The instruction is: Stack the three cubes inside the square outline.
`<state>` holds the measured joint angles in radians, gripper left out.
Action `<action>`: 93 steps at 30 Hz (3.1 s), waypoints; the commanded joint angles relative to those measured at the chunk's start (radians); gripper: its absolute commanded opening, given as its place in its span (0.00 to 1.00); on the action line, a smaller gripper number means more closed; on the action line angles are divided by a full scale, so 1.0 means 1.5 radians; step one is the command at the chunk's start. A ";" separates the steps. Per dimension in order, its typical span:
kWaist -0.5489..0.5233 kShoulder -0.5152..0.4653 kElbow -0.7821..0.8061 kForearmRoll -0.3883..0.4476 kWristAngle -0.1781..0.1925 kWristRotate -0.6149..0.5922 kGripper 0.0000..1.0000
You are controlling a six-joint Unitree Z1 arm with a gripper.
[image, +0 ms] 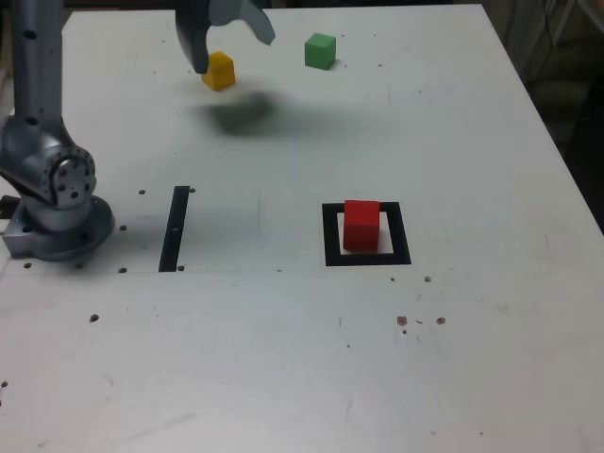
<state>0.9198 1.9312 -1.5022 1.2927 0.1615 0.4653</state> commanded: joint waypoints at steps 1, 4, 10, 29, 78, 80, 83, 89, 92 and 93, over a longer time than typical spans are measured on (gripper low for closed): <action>0.010 0.011 -0.010 0.002 0.004 0.004 0.99; 0.027 0.025 -0.022 0.002 0.009 0.008 0.99; 0.047 0.056 -0.044 0.003 0.012 0.014 0.99; 0.105 0.153 -0.114 0.004 0.015 0.034 0.99; 0.087 0.158 -0.120 0.025 -0.016 0.035 0.24; 0.081 0.150 -0.117 0.028 -0.017 0.035 0.24; 0.071 0.137 -0.112 0.033 -0.019 0.035 0.24; 0.040 0.100 -0.092 0.042 -0.029 0.035 0.24; 0.021 0.078 -0.078 0.046 -0.035 0.035 0.24; 0.014 0.070 -0.073 0.047 -0.036 0.034 0.24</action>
<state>0.9549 2.0615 -1.6192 1.3581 0.1105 0.5167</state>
